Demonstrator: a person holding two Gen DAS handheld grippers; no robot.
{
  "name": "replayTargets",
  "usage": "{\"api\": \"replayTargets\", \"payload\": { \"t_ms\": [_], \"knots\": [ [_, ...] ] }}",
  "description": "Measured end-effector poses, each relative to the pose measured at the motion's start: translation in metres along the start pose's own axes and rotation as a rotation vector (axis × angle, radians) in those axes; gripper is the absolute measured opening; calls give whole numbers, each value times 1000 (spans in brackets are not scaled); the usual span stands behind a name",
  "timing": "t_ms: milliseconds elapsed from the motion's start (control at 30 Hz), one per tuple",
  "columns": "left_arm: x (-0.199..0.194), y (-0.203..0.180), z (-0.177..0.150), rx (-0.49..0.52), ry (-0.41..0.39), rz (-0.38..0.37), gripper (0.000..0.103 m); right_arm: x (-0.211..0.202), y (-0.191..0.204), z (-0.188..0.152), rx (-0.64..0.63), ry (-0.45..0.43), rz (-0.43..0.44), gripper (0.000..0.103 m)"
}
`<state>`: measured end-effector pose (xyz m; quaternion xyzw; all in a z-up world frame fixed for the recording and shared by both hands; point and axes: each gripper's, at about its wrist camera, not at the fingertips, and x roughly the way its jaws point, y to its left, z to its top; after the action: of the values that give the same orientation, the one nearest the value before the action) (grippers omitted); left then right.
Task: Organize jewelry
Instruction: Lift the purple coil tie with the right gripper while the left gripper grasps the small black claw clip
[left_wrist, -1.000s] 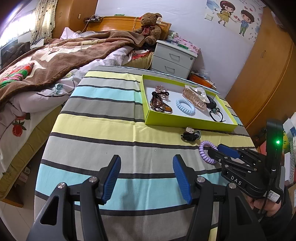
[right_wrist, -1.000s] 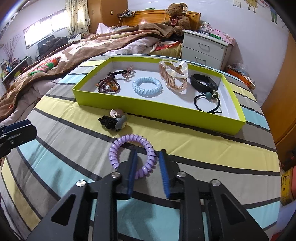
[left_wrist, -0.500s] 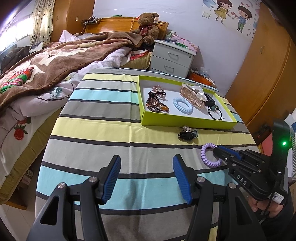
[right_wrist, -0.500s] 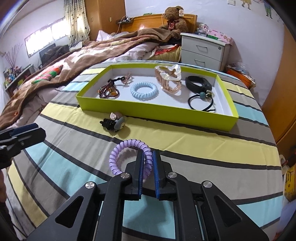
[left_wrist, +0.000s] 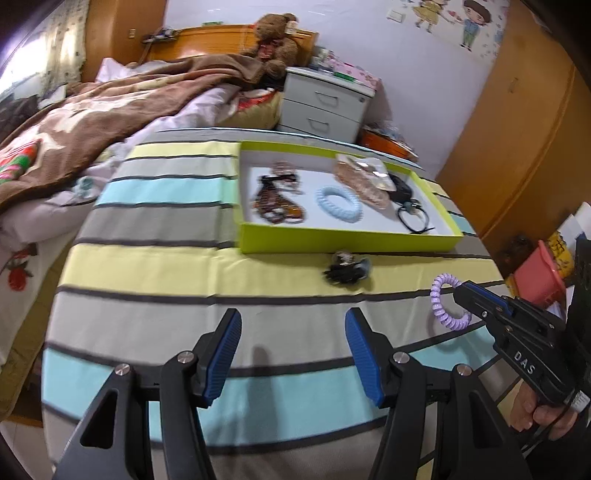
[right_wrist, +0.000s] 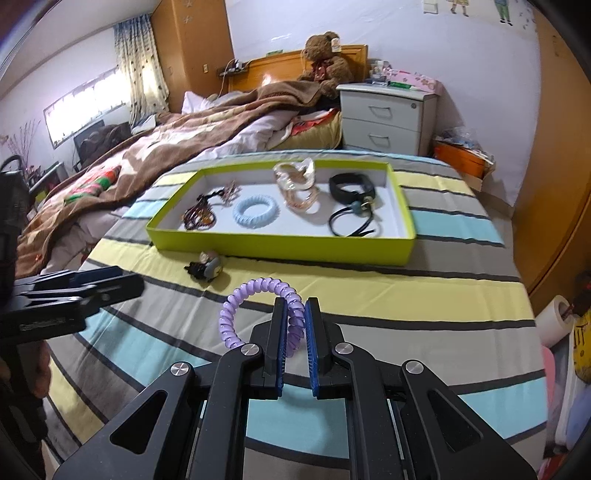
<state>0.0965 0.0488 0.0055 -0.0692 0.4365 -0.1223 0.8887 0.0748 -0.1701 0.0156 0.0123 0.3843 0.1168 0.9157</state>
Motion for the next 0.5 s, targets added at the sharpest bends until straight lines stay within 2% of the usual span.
{"api": "replayTargets", "payload": {
  "t_ms": [233, 500],
  "knots": [
    [29, -34, 15, 87, 36, -39, 63, -10, -15, 0, 28, -23, -13, 10],
    [53, -49, 22, 123, 66, 7, 63, -14, -24, 0, 43, -37, -16, 10]
  ]
}}
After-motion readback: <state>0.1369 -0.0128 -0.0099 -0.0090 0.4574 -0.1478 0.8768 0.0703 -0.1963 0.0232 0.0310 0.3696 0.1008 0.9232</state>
